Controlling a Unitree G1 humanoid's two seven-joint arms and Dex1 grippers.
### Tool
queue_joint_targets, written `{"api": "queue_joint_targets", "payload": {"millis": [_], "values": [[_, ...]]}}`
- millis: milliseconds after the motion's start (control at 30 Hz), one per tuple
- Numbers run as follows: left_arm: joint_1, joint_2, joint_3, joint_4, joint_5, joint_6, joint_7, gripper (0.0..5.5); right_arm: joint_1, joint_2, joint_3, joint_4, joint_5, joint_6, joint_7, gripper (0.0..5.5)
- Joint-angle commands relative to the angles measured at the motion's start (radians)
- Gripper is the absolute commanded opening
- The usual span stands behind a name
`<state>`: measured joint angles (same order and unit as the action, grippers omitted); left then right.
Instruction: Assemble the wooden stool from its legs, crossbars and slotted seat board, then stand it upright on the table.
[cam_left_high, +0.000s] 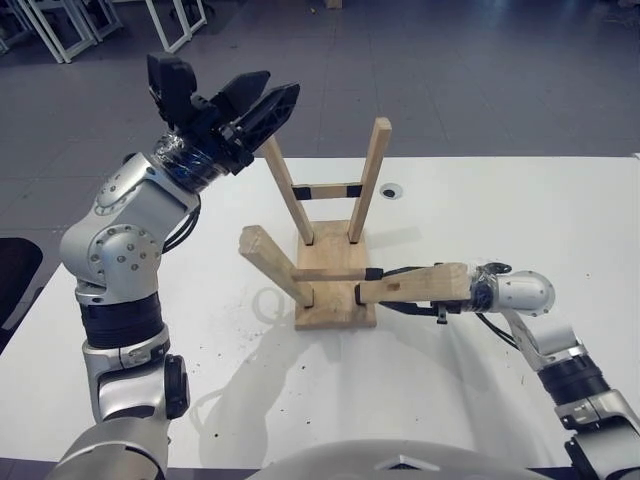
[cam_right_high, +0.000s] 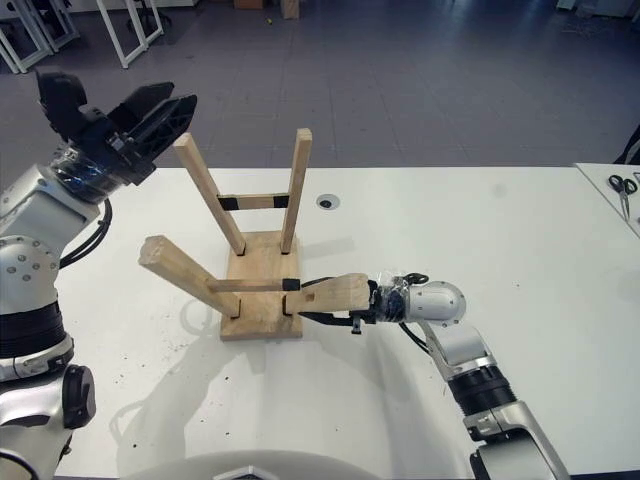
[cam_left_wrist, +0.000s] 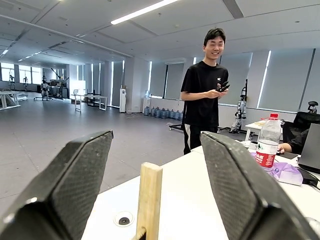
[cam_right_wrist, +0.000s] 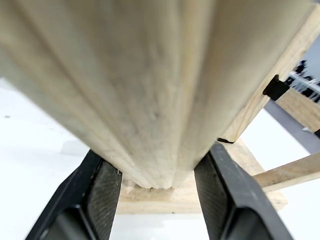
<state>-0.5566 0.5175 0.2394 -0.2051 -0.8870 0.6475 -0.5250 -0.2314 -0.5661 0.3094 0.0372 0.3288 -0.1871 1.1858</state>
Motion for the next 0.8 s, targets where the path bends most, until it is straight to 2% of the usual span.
{"api": "queue_joint_targets", "payload": {"millis": [33, 200, 300, 433, 533, 800], "values": [[-0.004, 0.000, 0.002, 0.002, 0.027, -0.013, -0.005, 3.24, 0.013, -0.074, 0.034, -0.063, 0.016, 0.256, 0.043, 2.02], [0.018, -0.018, -0.009, -0.007, 0.046, -0.029, -0.005, 3.24, -0.075, -0.155, 0.050, -0.115, 0.077, 0.454, 0.143, 2.02], [0.022, -0.024, -0.006, -0.012, 0.050, -0.029, -0.005, 3.24, -0.116, -0.178, 0.034, -0.123, 0.084, 0.484, 0.168, 2.02], [0.037, -0.041, -0.017, -0.029, 0.059, -0.030, 0.005, 3.24, -0.105, -0.192, 0.097, -0.090, 0.013, 0.482, 0.191, 2.02], [0.037, -0.049, -0.022, -0.028, 0.069, -0.030, 0.010, 3.24, -0.081, -0.145, 0.107, -0.011, -0.051, 0.407, 0.123, 2.02], [0.048, -0.063, -0.049, -0.051, 0.086, -0.018, 0.018, 3.24, -0.071, 0.003, -0.025, 0.162, -0.049, 0.098, -0.050, 2.02]]}}
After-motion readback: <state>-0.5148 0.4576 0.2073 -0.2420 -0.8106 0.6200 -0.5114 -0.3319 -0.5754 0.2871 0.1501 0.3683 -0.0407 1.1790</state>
